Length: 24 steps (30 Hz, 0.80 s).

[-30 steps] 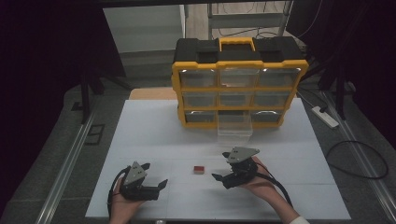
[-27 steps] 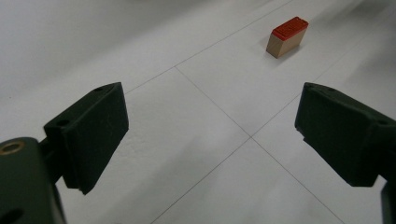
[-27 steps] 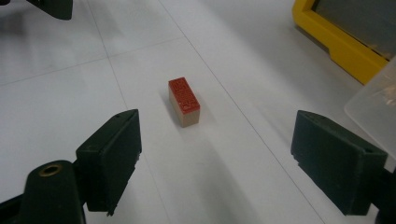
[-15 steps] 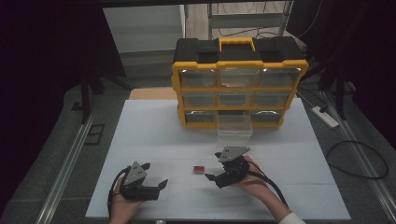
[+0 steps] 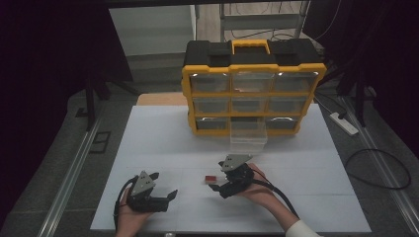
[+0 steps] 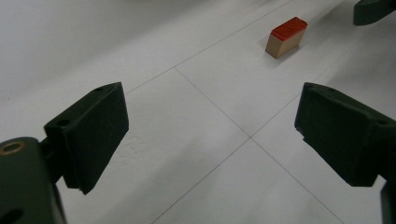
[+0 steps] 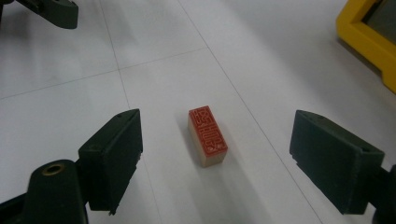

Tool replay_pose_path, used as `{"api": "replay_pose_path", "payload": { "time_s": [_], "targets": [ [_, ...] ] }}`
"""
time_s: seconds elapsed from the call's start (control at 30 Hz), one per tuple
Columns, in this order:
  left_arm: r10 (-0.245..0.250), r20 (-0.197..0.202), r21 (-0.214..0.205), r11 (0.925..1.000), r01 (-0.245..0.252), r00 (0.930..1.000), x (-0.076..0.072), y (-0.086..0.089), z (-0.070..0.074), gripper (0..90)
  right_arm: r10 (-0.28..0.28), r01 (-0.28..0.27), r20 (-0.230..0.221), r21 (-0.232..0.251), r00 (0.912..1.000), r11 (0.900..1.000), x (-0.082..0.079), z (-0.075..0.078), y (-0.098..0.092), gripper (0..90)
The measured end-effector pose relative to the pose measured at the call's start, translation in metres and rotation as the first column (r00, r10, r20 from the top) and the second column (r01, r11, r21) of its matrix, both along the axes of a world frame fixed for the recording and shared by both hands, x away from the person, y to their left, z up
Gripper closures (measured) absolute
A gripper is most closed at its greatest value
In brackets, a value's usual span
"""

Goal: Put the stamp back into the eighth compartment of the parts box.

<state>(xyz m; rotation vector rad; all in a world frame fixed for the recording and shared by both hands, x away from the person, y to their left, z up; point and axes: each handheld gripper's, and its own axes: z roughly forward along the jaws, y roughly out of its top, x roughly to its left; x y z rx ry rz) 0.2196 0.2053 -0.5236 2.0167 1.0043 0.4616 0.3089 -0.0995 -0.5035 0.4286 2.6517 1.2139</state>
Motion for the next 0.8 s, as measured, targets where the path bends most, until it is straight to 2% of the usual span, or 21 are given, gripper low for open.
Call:
{"api": "replay_pose_path", "payload": {
  "time_s": [0.43,0.8],
  "targets": [
    [-0.003,-0.002,0.006,1.0000,0.003,1.0000,0.000,0.000,0.000,9.8,0.004,-0.006,-0.025,-0.054,0.9997,0.9985,0.008,-0.014,0.015,19.7],
    [-0.007,-0.003,0.013,0.9999,0.007,1.0000,0.000,-0.001,-0.001,10.0,0.027,-0.029,-0.030,-0.082,0.9992,0.9962,0.010,-0.022,0.021,30.9]
  ]
}}
